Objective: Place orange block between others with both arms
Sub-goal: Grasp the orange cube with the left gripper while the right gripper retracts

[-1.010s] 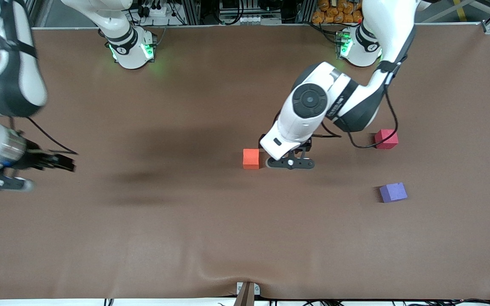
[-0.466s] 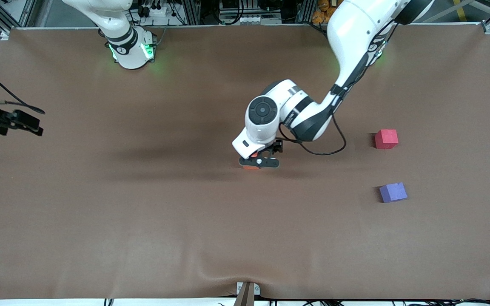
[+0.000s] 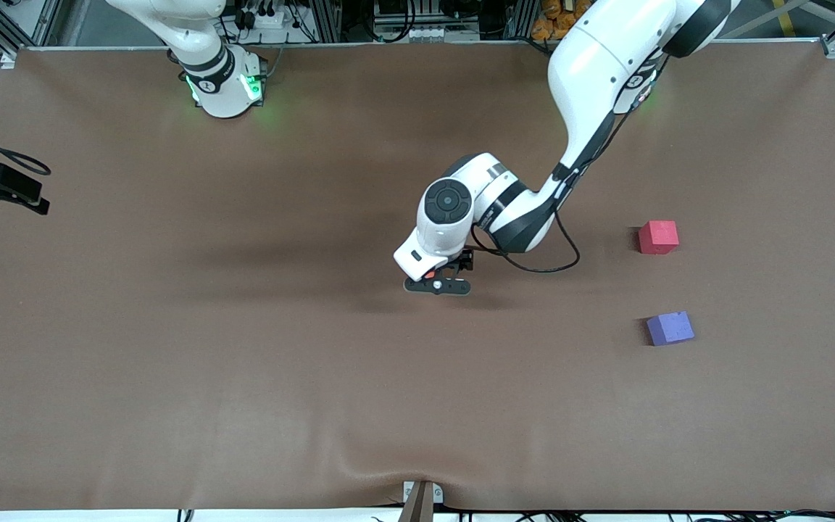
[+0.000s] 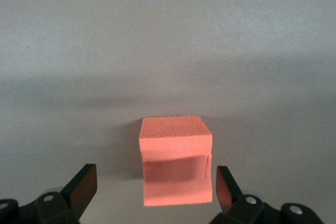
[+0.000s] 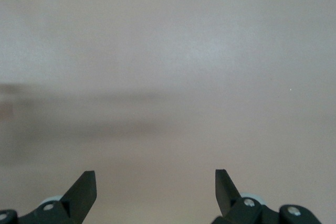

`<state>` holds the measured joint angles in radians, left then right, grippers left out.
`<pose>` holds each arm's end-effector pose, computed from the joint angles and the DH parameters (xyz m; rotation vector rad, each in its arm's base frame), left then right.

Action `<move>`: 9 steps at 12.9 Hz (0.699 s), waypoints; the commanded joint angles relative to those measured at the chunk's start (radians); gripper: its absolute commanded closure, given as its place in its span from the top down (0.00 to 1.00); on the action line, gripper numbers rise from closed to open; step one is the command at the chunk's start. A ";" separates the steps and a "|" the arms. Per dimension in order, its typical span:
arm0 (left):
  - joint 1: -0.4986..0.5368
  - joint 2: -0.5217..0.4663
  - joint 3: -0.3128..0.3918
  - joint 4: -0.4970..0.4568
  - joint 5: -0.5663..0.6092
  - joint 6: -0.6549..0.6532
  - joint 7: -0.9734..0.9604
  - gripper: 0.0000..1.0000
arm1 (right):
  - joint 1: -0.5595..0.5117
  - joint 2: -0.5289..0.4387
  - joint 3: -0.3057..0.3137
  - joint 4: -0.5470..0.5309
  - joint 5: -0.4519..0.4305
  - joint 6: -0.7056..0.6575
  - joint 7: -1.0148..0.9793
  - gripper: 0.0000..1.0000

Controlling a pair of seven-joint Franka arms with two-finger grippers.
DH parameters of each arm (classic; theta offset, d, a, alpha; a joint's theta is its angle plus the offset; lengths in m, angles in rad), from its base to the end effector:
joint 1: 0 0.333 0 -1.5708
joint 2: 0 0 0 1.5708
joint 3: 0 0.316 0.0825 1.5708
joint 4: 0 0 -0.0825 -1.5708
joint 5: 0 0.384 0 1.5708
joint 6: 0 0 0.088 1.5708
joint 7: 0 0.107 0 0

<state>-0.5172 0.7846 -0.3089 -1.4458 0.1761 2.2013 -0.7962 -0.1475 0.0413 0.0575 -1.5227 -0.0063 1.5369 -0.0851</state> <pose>0.5246 -0.4983 0.2376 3.0820 -0.0727 -0.0724 0.5615 -0.0521 0.6211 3.1398 -0.0079 -0.0428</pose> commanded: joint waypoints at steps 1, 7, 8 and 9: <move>-0.024 0.022 0.001 0.019 0.031 0.011 -0.080 1.00 | -0.023 0.005 0.018 0.024 0.000 -0.034 -0.015 1.00; -0.026 0.062 0.001 0.027 0.029 0.046 -0.123 1.00 | -0.021 0.008 0.018 0.026 0.015 -0.031 -0.013 1.00; -0.026 0.062 0.001 0.025 0.031 0.054 -0.123 1.00 | -0.011 0.003 0.016 0.026 0.020 -0.038 -0.007 1.00; -0.027 0.065 0.001 0.024 0.033 0.054 -0.123 0.96 | 0.008 0.002 0.007 0.024 0.020 -0.046 -0.005 1.00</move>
<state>-0.5379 0.8315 -0.3081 -1.4452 0.1766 2.2460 -0.8882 -0.1477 0.0418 0.0613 -1.5161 0.0009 1.5137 -0.0862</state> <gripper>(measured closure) 0.000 0.000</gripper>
